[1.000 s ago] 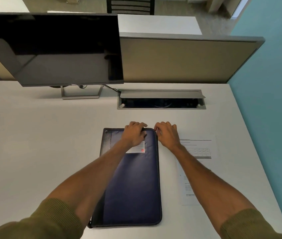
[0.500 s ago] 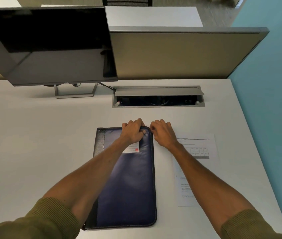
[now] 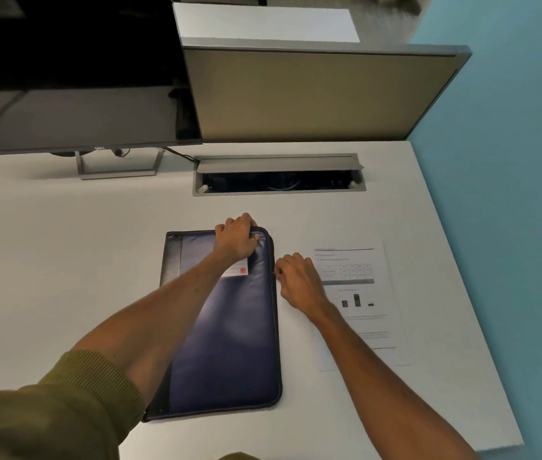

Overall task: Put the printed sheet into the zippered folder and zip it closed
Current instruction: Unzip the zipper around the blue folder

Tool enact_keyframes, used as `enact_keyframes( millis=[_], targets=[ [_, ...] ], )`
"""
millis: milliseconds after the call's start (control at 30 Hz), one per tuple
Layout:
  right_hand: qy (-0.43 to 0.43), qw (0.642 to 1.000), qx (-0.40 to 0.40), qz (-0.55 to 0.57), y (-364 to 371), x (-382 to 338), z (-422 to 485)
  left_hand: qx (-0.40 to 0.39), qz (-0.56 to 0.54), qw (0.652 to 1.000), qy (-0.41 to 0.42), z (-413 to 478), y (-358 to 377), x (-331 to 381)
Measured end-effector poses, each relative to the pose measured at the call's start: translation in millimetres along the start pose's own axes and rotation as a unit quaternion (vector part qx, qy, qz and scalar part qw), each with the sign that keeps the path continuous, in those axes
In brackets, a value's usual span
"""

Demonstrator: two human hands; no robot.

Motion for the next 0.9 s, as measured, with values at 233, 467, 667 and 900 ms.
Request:
enact_keyframes(
  millis=[233, 467, 667, 900],
  targets=[
    [-0.002, 0.996, -0.04, 0.075, 19, -10, -66, 0.021, 0.0, 1.0, -0.022, -5, -3, 0],
    [0.023, 0.992, -0.04, 0.113, 24, -19, -93, 0.029, 0.095, 0.991, 0.091, -32, 5, 13],
    [0.035, 0.993, -0.013, 0.11, 20, -22, -93, -0.135, 0.18, 0.946, 0.234, -79, 34, 24],
    [0.04, 0.993, -0.007, 0.113, 23, -21, -108, -0.156, 0.288, 0.914, 0.24, -117, 54, 26]
  ],
)
Point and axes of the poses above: each hand's wrist, its own z-axis towards the middle knuckle, its own y-axis out of the palm, x = y × z, the point moved 2 cm from there along z, towards the middle knuckle, and after that the axes turned 3 degrees about -z, right-handed, at the moved point
